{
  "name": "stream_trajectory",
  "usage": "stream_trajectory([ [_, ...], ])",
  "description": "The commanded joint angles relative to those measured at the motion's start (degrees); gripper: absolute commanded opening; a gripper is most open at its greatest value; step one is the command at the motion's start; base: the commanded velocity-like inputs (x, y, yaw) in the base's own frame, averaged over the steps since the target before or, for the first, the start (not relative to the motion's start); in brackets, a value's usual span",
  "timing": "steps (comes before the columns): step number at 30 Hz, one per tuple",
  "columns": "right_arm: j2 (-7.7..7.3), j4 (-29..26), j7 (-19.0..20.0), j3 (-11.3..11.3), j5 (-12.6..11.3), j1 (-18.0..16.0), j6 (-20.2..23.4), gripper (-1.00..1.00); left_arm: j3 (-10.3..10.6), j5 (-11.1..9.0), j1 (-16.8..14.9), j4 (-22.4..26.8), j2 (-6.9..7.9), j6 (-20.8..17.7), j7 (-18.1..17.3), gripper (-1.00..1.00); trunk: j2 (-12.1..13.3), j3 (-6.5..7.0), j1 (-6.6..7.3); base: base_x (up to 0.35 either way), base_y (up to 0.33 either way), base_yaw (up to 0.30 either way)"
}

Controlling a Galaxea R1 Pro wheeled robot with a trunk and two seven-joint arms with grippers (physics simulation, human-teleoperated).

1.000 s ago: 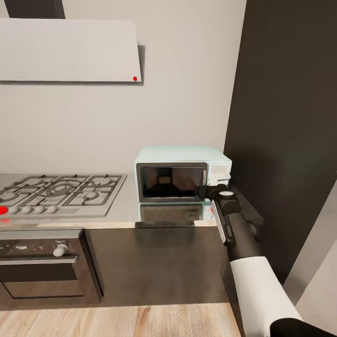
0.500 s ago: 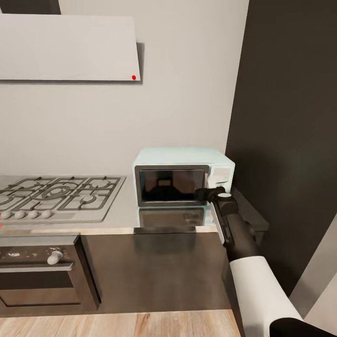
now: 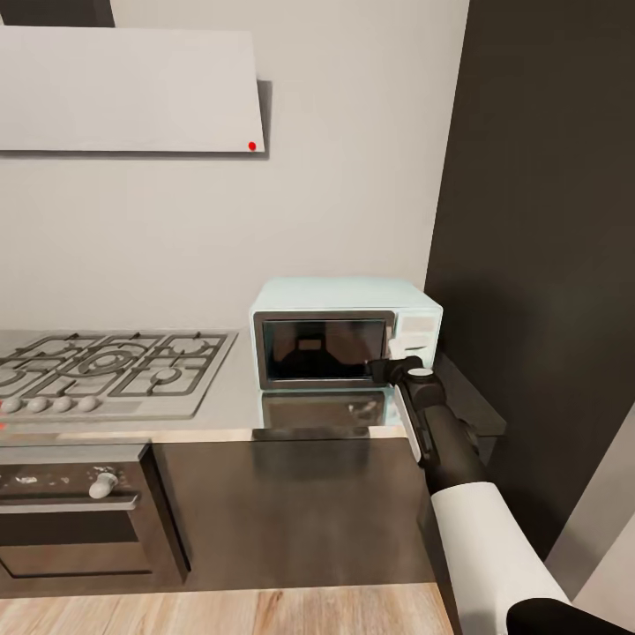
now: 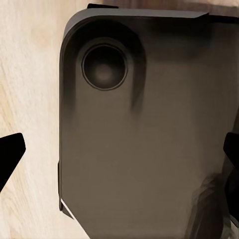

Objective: In the kitchen, take the popcorn bag from the countertop, put it into the microwave, and heat it until the popcorn is cooked so the cooked popcorn ends up inside the bag.

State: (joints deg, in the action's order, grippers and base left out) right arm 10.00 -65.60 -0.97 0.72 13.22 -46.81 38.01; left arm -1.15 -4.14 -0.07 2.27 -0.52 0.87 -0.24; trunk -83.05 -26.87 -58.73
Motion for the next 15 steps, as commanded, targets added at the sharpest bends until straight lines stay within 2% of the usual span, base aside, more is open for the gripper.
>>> stream_trajectory([
  [1,0.0,-0.1,-0.1,0.1,0.1,0.0,0.3,1.0,-0.1,-0.4,0.0,0.0,-0.02,0.1,0.0,1.0,0.0,-0.06,0.0,0.0,0.0,0.0],
  [11,0.0,-0.1,-0.1,0.0,0.1,0.0,0.3,1.0,-0.1,-0.4,0.0,0.0,-0.01,0.1,0.0,1.0,0.0,-0.06,0.0,0.165,0.0,0.0],
  [15,0.0,0.1,-0.2,0.0,0.0,0.0,0.3,1.0,-0.1,-0.4,0.0,0.0,-0.01,0.1,0.0,1.0,0.0,-0.06,0.0,0.066,0.0,0.0],
])
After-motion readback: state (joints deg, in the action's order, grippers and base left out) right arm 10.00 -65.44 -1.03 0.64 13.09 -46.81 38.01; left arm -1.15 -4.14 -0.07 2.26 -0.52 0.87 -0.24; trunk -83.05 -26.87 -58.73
